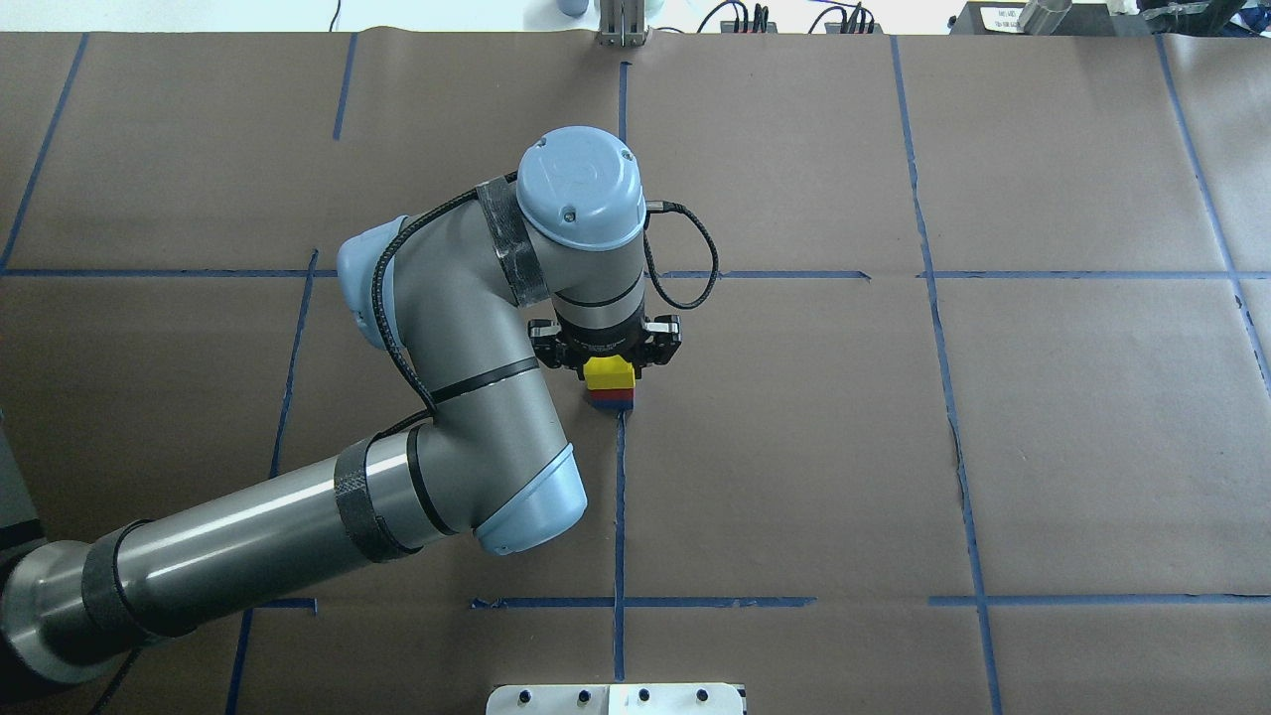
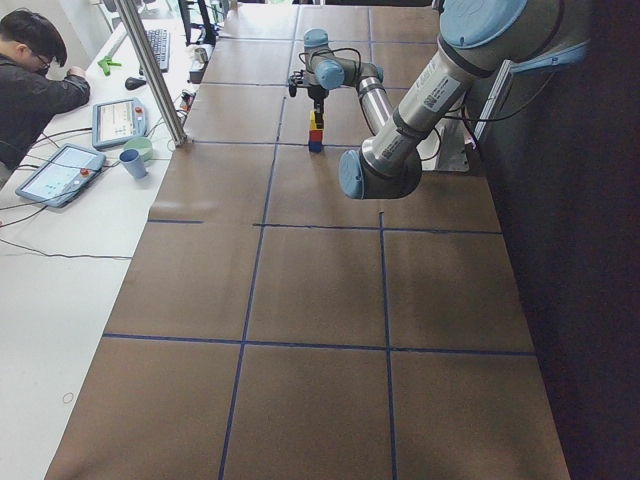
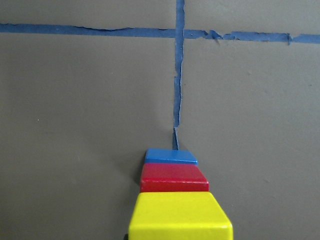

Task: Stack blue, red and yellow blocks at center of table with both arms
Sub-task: 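Lower the yellow block onto the red cube and open the left gripper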

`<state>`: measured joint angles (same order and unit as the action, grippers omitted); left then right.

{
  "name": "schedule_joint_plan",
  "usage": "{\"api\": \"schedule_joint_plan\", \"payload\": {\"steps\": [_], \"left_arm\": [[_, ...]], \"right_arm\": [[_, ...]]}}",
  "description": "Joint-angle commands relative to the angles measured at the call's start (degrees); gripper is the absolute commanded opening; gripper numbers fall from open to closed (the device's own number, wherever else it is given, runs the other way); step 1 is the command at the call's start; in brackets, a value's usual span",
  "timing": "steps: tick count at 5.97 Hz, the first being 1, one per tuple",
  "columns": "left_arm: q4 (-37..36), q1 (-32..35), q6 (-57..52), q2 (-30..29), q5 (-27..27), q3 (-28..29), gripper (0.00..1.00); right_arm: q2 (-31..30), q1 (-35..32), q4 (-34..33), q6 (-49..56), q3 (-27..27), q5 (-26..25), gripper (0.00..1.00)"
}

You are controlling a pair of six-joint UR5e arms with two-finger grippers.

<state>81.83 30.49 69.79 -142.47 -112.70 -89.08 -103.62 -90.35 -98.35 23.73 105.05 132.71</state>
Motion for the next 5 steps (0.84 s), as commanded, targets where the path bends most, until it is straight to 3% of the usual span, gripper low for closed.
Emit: {"api": "schedule_joint_plan", "payload": {"steps": [1,3,5], "left_arm": [[0.0,0.0,0.0,0.0,-0.1,0.1,0.08],[0.0,0.0,0.1,0.0,-0.2,0.1,0.12],[0.1,0.1,0.2,-0.1,-0.2,0.2,0.31]], "right_arm": [[0.0,0.0,0.0,0.0,0.1,0.0,1.00],[0.0,0.0,0.0,0.0,0.0,0.0,1.00],[0.0,0.0,0.0,0.0,0.0,0.0,1.00]]}}
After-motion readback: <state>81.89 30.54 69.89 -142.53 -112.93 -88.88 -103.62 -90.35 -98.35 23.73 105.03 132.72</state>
